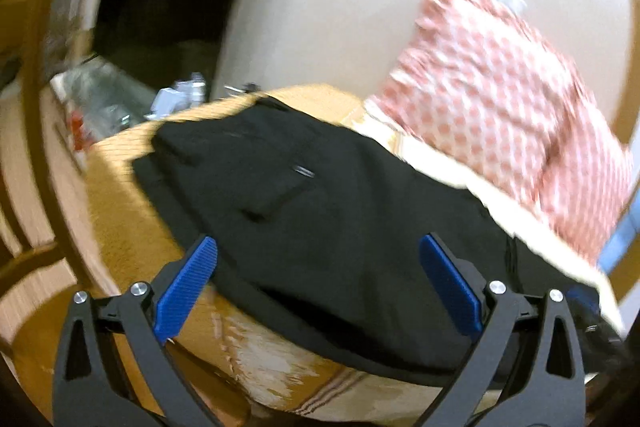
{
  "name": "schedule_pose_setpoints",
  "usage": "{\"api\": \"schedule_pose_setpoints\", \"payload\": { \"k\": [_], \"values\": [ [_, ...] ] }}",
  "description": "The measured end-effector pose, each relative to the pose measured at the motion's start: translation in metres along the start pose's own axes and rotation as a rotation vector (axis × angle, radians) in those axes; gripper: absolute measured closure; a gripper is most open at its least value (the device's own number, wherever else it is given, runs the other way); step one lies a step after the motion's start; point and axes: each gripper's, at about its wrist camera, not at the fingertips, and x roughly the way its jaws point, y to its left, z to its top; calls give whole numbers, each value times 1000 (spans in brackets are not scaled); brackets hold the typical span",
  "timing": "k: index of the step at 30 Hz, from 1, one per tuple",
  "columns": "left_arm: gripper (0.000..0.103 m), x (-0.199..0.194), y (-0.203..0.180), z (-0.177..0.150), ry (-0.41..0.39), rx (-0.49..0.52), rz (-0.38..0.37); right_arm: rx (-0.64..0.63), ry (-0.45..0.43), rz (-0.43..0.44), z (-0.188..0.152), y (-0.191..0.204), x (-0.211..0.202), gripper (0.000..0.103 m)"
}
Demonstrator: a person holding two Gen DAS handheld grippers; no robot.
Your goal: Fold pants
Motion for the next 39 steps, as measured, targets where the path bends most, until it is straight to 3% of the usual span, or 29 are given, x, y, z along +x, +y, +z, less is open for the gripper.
{"api": "schedule_pose_setpoints", "payload": {
  "k": [2, 5, 9, 11, 15, 16, 22, 24, 25, 26, 27, 30, 36, 39],
  "values": [
    [2, -2, 16, 5, -3, -58, 26, -32, 108, -48, -9, 0, 21, 48],
    [2, 1, 44, 12, 30, -149, 34, -169, 62, -117, -22, 20, 16, 48],
    [5, 11, 62, 19, 69, -235, -16, -65, 77, -36, -21, 6, 14, 48],
    [16, 12, 66, 23, 68, -266, -60, -90, 77, -44, -19, 6, 17, 48],
    [18, 17, 62, 34, 63, -283, -112, -90, 65, -44, -19, 4, 16, 47],
    [23, 22, 62, 35, 79, -291, -128, -92, 65, -44, -17, 6, 16, 47],
    [33, 32, 70, 34, 104, -350, -130, -97, 57, -36, -18, 4, 16, 47],
    [46, 33, 73, 33, 116, -370, -122, -96, 56, -35, -18, 4, 16, 47],
    [64, 35, 76, 31, 128, -381, -119, -96, 55, -35, -18, 4, 16, 47],
    [90, 37, 80, 29, 140, -403, -100, -97, 55, -35, -18, 4, 16, 47],
    [97, 38, 86, 27, 151, -428, -96, -99, 54, -35, -19, 4, 15, 47],
    [100, 32, 98, 21, 158, -487, -132, -101, 54, -31, -19, 4, 15, 47],
    [99, 14, 94, 12, 152, -405, -73, -98, 48, -29, -19, 4, 15, 47],
    [94, 11, 94, 12, 140, -408, -71, -102, 48, -26, -19, 4, 14, 46]
  ]
}}
